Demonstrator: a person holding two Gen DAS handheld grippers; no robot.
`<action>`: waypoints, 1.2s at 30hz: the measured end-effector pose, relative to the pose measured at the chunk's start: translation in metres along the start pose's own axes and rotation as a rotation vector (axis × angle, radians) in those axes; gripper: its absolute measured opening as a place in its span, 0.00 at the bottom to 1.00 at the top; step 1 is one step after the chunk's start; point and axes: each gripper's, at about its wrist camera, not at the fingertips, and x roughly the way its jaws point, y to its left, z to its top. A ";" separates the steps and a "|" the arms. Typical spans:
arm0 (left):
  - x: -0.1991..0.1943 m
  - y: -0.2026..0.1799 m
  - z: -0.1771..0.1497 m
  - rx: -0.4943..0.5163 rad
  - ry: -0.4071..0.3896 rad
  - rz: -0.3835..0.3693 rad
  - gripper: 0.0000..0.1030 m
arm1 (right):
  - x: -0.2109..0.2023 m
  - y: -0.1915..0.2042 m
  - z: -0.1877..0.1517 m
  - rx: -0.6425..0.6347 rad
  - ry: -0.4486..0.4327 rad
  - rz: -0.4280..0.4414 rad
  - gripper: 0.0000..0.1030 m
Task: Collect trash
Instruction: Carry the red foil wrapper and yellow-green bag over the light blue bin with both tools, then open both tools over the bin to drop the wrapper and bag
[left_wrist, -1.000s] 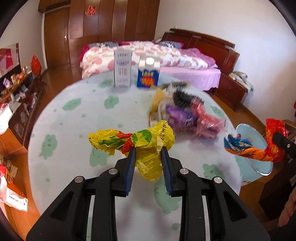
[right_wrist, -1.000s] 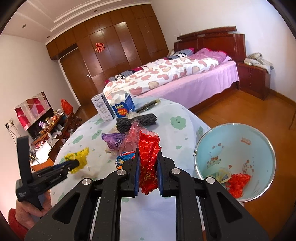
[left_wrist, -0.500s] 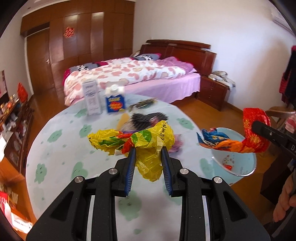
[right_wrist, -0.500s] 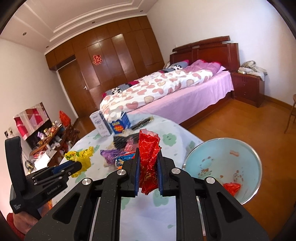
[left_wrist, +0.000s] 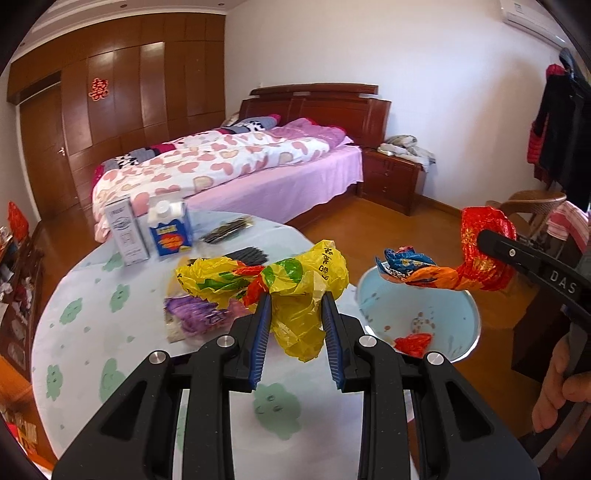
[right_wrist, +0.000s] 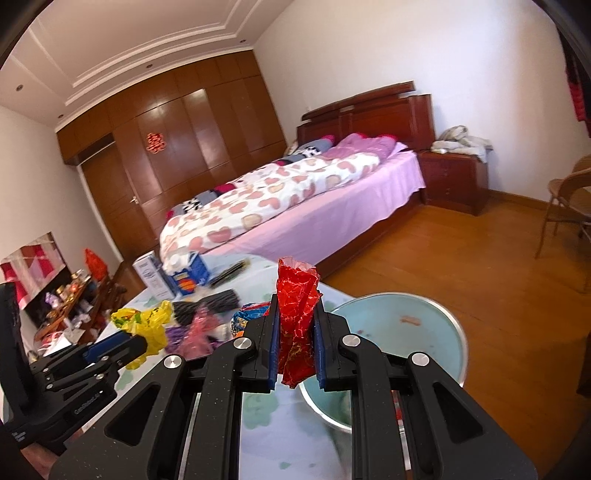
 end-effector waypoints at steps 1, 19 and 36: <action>0.002 -0.003 0.001 0.001 0.001 -0.014 0.27 | 0.000 -0.003 0.000 0.000 -0.003 -0.011 0.16; 0.046 -0.082 0.012 0.089 0.047 -0.174 0.27 | 0.014 -0.072 -0.009 0.075 0.026 -0.213 0.16; 0.099 -0.134 -0.007 0.154 0.151 -0.240 0.27 | 0.039 -0.112 -0.032 0.103 0.134 -0.286 0.16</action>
